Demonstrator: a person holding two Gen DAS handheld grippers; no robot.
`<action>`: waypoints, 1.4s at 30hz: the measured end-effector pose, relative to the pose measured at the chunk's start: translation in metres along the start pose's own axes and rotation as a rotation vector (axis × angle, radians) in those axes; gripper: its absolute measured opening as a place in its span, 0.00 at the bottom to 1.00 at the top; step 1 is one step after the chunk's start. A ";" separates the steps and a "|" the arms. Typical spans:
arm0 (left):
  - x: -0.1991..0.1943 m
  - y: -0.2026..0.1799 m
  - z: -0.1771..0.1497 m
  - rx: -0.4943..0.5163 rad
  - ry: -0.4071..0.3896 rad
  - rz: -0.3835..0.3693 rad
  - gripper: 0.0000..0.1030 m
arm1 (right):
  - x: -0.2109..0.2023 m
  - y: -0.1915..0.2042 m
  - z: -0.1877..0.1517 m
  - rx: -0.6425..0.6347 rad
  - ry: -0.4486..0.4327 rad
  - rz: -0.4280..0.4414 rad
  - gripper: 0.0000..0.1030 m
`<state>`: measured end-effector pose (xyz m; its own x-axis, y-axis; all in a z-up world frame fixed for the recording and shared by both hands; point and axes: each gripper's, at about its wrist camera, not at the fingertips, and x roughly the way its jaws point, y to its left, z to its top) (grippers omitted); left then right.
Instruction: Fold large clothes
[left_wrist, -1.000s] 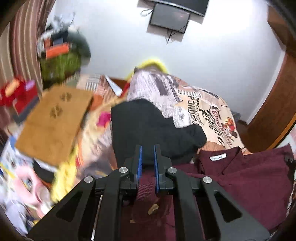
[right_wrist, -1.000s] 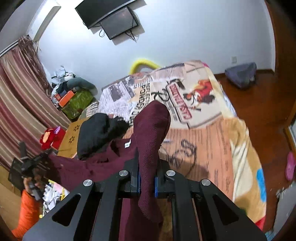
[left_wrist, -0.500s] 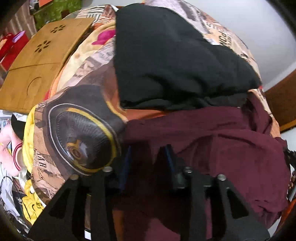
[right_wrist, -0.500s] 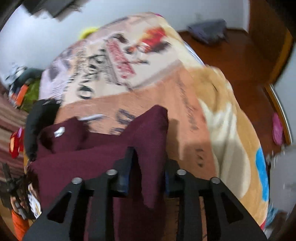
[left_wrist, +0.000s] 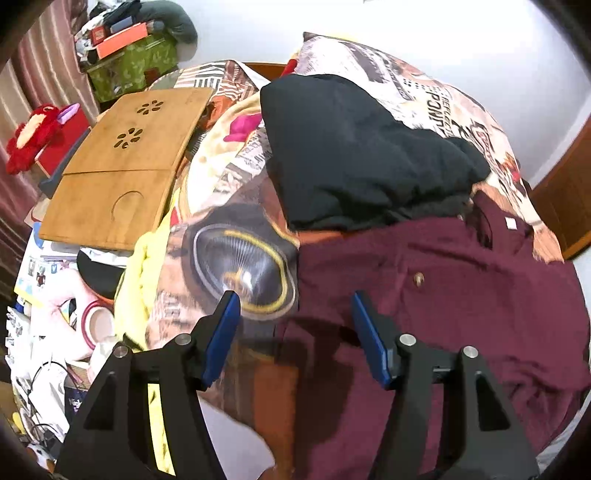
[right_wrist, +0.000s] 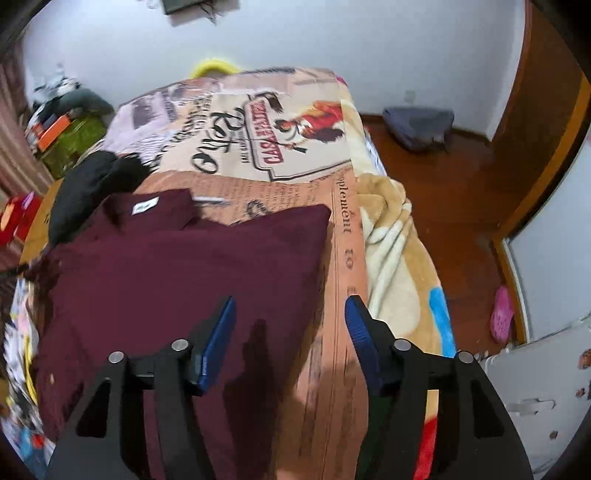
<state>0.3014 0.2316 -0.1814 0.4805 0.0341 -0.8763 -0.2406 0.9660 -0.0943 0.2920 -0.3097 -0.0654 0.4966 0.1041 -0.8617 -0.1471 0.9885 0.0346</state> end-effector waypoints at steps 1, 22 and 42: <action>-0.001 0.000 -0.004 0.005 -0.001 -0.002 0.60 | -0.007 0.004 -0.011 -0.012 -0.001 -0.004 0.56; 0.056 0.033 -0.073 -0.265 0.132 -0.333 0.58 | -0.019 0.030 -0.114 0.029 0.041 -0.046 0.56; -0.012 0.006 -0.034 -0.142 -0.075 -0.335 0.06 | -0.037 0.021 -0.084 0.129 -0.186 -0.126 0.56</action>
<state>0.2650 0.2284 -0.1872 0.6116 -0.2545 -0.7491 -0.1712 0.8818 -0.4394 0.1988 -0.3023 -0.0757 0.6548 -0.0138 -0.7557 0.0302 0.9995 0.0080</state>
